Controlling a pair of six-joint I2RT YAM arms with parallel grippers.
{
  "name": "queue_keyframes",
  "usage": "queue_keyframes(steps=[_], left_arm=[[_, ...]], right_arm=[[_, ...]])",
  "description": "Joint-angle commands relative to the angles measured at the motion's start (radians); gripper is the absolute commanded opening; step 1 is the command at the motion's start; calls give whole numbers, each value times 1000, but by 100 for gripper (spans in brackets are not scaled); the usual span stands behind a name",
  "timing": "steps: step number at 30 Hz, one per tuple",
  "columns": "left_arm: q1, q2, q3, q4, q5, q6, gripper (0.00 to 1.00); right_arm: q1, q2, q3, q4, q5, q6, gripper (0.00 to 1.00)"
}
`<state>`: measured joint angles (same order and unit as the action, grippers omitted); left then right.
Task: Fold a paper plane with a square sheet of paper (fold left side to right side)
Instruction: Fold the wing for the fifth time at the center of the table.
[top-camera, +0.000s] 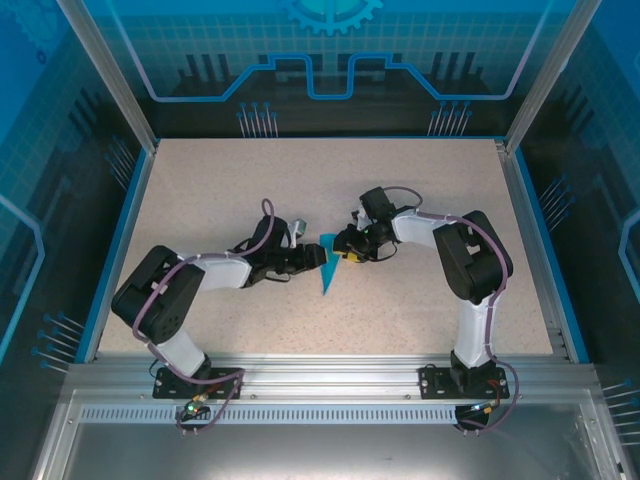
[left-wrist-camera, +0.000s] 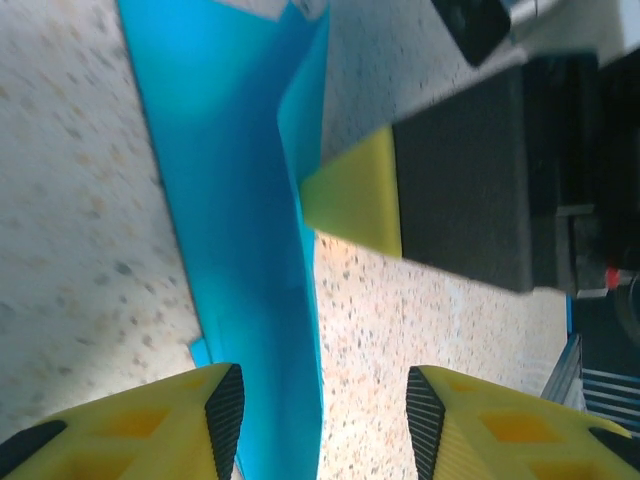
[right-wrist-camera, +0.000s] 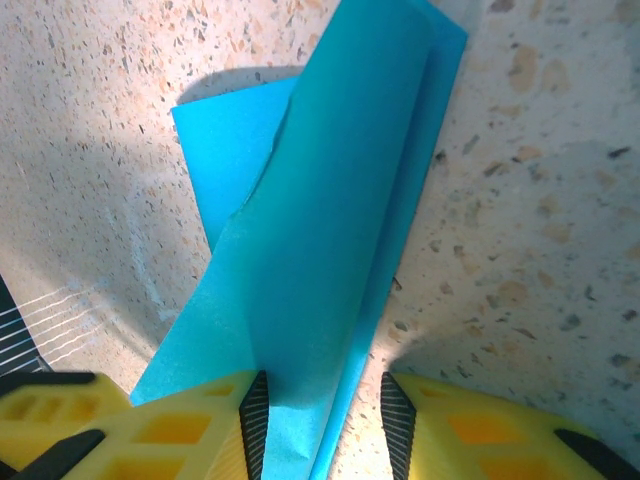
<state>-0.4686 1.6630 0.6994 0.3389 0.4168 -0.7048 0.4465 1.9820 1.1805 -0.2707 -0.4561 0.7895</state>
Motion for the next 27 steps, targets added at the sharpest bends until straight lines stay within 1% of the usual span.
queue_keyframes(steps=[1, 5, 12, 17, 27], left_arm=[[29, 10, 58, -61, 13, 32, 50], [41, 66, 122, -69, 42, 48, 49], [46, 153, 203, -108, 38, 62, 45], [46, 174, 217, -130, 26, 72, 44], [46, 216, 240, -115, 61, 74, 34]], right_arm=[[17, 35, 1, -48, 46, 2, 39], [17, 35, 0, -47, 43, 0, 39], [17, 34, 0, -51, 42, -2, 39], [17, 35, 0, -52, 40, -3, 39], [18, 43, 5, -56, 35, -4, 39]])
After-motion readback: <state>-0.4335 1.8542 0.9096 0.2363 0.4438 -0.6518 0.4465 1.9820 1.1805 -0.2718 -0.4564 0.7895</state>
